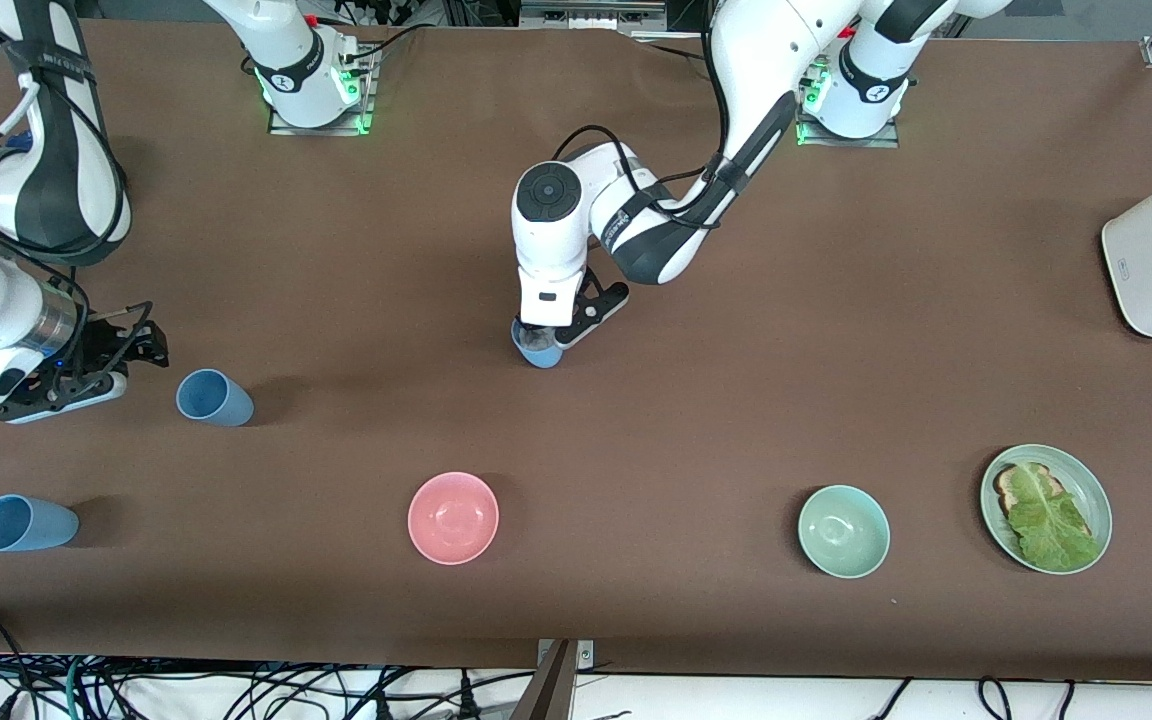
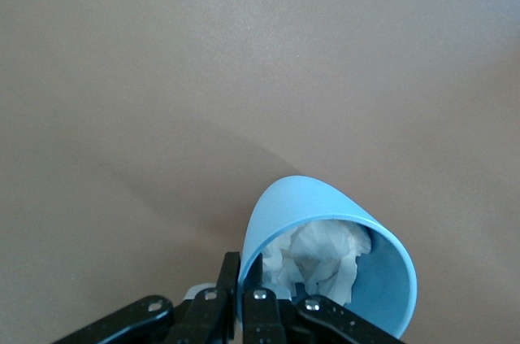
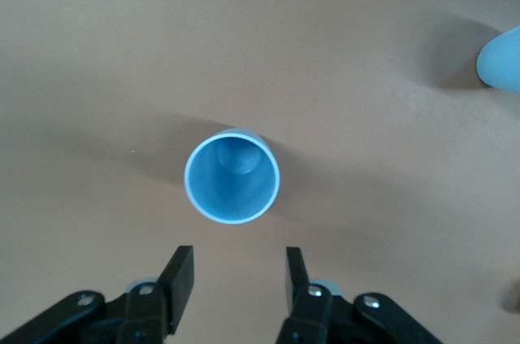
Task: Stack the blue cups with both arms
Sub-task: 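Set down the tissue cup, open the left gripper while the right gripper grasps, then lift the blue cup with the right gripper while the left gripper withdraws, then carry the blue cup over the tissue cup and lower it inside, then open the right gripper and lift it off the stacked cups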
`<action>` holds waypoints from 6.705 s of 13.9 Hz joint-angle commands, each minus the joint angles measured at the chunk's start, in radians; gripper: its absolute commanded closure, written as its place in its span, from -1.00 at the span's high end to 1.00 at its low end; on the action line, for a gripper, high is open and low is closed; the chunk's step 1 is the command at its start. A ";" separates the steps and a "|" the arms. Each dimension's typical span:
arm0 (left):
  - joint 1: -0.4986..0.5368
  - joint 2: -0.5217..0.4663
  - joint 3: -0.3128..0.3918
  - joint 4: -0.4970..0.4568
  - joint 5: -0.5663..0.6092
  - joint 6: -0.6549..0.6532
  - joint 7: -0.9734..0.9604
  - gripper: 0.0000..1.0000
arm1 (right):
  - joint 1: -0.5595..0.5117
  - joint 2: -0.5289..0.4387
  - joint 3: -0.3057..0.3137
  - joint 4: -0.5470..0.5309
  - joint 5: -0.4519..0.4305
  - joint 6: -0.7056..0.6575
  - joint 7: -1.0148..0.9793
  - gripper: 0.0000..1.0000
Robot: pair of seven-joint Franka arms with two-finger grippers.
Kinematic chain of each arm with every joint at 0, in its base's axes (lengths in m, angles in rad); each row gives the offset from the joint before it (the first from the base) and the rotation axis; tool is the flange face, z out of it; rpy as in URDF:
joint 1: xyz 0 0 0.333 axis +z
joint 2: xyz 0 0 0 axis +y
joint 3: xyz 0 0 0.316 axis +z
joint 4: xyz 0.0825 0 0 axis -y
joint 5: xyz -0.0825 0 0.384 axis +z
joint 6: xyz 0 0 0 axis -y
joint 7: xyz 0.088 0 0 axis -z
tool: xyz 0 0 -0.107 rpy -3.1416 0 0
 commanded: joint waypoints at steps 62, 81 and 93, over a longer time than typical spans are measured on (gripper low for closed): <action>0.648 -0.720 0.209 -0.110 -0.058 -0.522 1.785 0.99 | 0.746 0.211 -0.036 0.345 0.156 -0.093 1.225 -1.00; 0.679 -0.860 0.216 -0.198 -0.182 -0.706 1.715 0.99 | 0.780 0.219 -0.036 0.269 0.162 -0.027 1.257 -0.20; 0.671 -0.842 0.216 -0.198 -0.184 -0.715 1.668 0.99 | 0.487 0.006 -0.036 0.260 0.170 -0.269 0.842 0.99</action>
